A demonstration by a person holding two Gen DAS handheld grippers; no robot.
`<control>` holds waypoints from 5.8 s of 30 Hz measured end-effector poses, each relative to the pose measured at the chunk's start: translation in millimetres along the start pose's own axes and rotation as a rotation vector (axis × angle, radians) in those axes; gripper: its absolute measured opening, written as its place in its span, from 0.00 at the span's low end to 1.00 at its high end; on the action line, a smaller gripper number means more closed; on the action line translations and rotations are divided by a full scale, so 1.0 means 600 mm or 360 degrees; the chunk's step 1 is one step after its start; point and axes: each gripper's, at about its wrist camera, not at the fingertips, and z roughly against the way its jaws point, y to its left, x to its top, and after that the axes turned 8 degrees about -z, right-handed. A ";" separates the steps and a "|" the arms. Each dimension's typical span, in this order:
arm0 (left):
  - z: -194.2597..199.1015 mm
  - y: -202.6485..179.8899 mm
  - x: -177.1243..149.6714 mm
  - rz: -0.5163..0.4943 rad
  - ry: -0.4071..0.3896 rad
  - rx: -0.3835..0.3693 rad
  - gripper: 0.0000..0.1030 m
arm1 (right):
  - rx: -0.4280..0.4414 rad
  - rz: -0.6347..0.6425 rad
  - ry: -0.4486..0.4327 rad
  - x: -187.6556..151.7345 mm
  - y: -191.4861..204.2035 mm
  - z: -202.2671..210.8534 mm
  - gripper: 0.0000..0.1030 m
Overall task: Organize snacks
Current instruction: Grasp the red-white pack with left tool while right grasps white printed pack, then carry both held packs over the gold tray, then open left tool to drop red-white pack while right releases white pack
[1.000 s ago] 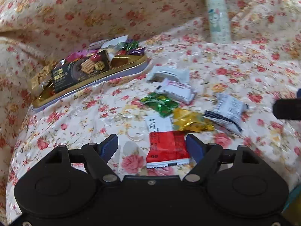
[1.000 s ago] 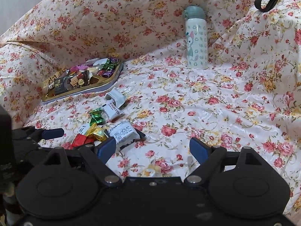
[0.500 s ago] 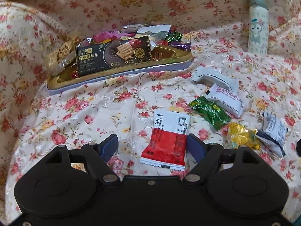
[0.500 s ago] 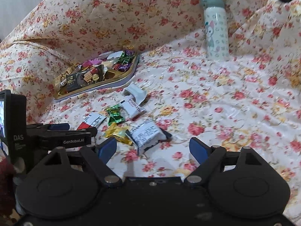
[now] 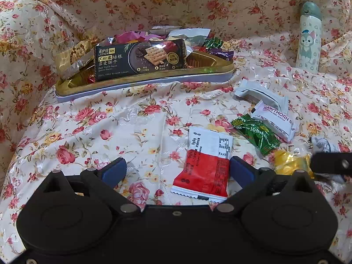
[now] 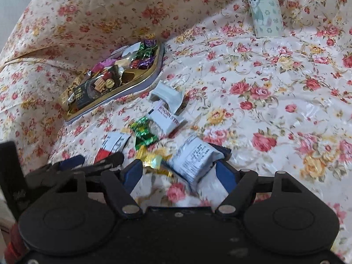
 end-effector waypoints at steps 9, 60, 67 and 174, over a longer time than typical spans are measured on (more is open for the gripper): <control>0.000 0.000 -0.001 0.0001 -0.0004 0.0001 0.98 | -0.0096 0.0226 -0.0030 0.017 0.033 -0.033 0.58; 0.015 -0.018 0.030 -0.0117 0.0090 -0.0174 0.44 | -0.0109 0.0519 -0.0170 -0.044 0.013 0.059 0.35; 0.072 -0.008 0.020 -0.0037 0.0048 -0.0146 0.44 | -0.0074 0.0501 -0.0235 -0.058 0.015 0.111 0.35; 0.334 -0.080 -0.242 0.0191 0.0271 0.0184 0.55 | -0.0016 0.0522 0.0048 -0.327 0.037 0.259 0.36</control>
